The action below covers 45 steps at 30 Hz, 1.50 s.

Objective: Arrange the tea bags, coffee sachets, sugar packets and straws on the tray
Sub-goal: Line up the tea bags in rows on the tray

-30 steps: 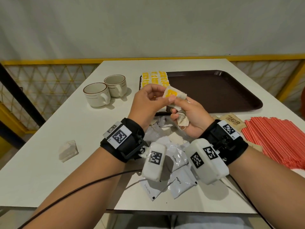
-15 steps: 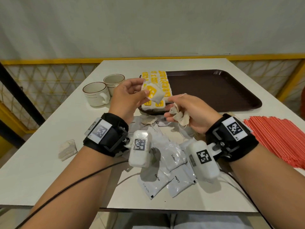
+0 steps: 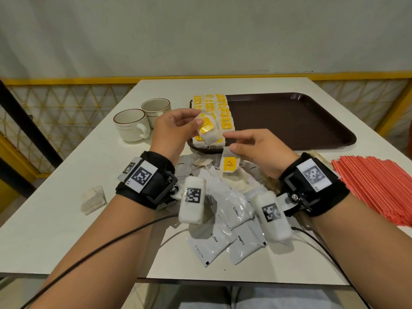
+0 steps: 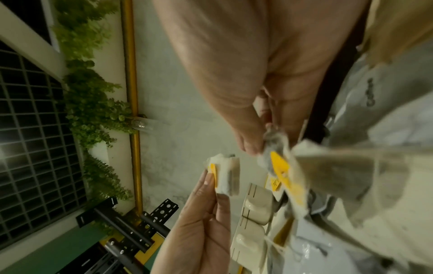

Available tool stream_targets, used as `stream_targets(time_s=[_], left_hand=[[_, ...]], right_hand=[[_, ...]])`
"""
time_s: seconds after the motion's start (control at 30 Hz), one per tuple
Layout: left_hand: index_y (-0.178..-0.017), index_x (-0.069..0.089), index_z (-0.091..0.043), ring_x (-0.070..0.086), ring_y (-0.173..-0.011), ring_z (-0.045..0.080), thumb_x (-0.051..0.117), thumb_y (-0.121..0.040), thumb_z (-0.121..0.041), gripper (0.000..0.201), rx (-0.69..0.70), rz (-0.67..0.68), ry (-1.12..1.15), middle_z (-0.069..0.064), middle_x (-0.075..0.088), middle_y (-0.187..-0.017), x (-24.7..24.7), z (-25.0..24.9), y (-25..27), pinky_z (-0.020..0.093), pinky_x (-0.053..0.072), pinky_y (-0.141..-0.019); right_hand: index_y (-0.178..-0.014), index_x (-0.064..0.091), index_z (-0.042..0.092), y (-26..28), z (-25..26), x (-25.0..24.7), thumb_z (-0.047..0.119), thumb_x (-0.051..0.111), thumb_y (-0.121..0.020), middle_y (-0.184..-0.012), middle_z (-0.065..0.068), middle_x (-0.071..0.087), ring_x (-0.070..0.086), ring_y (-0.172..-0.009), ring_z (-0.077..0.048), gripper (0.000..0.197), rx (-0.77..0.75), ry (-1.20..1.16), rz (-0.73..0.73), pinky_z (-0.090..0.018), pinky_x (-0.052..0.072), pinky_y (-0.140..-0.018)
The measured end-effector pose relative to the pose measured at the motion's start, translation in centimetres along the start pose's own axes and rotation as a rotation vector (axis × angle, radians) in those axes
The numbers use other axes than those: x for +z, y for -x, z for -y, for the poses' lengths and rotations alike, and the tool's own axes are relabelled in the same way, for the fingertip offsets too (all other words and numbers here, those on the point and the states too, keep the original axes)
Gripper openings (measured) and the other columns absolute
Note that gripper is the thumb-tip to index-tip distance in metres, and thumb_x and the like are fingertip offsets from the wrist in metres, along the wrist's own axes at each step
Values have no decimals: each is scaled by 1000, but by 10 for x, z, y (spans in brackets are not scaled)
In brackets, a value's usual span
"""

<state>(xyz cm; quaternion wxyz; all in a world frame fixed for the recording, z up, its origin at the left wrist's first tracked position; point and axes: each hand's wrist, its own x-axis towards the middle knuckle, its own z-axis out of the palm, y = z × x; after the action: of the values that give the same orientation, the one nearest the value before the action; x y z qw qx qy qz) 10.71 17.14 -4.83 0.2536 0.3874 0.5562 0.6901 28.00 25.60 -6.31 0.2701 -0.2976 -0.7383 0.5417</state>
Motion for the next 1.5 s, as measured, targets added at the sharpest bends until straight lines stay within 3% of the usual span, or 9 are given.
stream_targets(time_s=[0.13, 0.3, 0.4, 0.57, 0.77, 0.93, 1.03, 1.3, 1.5], left_hand=[[-96, 67, -6, 67, -78, 17, 67, -83, 0, 14, -3, -7, -15, 12, 69, -88, 0, 0, 0, 29, 57, -74], [-88, 65, -8, 69, -71, 10, 68, -83, 1, 11, -11, -23, -7, 11, 68, -82, -1, -2, 0, 23, 56, -65], [-86, 64, -8, 68, -67, 9, 68, -82, 1, 11, -6, -20, -30, 8, 67, -77, -1, -3, 1, 23, 55, -63], [-84, 64, -8, 67, -62, 11, 70, -81, -1, 10, 3, -18, -82, 6, 67, -71, -1, -3, 1, 25, 56, -61], [-86, 64, -7, 68, -65, 10, 70, -81, -1, 10, 4, -16, -96, 6, 67, -73, -1, -2, 1, 25, 56, -62], [-86, 63, -7, 67, -64, 7, 69, -82, 0, 10, -7, -21, -59, 5, 66, -73, -2, -3, 1, 21, 54, -60], [-86, 63, -8, 68, -68, 11, 69, -82, -1, 10, -9, -14, -46, 7, 68, -76, -2, -3, 2, 24, 55, -62], [-84, 63, -9, 68, -68, 12, 70, -82, -1, 11, -7, -6, -50, 1, 68, -70, 0, -3, 1, 28, 57, -65], [-84, 63, -10, 68, -67, 9, 69, -82, -1, 11, -4, -4, -35, -4, 68, -66, -2, -4, 1, 25, 56, -63]], right_hand=[[-133, 55, 21, 1, 3, -8, 1, 80, -70, -75, 3, 50, 52, -69, -13, 71, 33, 171, 50, -31, 52, -76], [-135, 49, 24, 8, 10, -8, 7, 84, -67, -96, 2, 62, 57, -74, -14, 79, 36, 206, 177, -33, 56, -78], [-131, 51, 35, 10, 14, -4, 21, 86, -66, -120, 13, 52, 57, -83, -8, 76, -33, 433, 234, -21, 53, -80], [-107, 64, 34, 13, 17, -1, 15, 81, -72, -107, 21, 48, 50, -88, 4, 43, -114, 530, 309, 1, 39, -66], [-91, 73, 22, 9, 12, 0, 13, 75, -79, -84, 18, 64, 52, -68, -7, 16, -121, 401, 192, -11, 45, -62], [-105, 68, 31, 9, 13, 1, 14, 81, -73, -102, 11, 67, 54, -65, 2, 39, -127, 394, 247, -11, 49, -65], [-106, 69, 24, 10, 13, 5, 10, 81, -72, -92, 19, 65, 55, -60, 12, 39, -99, 376, 276, -6, 42, -58], [-94, 70, 20, 7, 7, 6, -1, 78, -72, -93, 0, 71, 66, -73, -6, 32, -73, 227, 240, -21, 56, -77], [-89, 69, 9, 6, 7, 11, -1, 81, -66, -81, -7, 65, 62, -70, -8, 27, -46, 8, 139, -20, 55, -72]])
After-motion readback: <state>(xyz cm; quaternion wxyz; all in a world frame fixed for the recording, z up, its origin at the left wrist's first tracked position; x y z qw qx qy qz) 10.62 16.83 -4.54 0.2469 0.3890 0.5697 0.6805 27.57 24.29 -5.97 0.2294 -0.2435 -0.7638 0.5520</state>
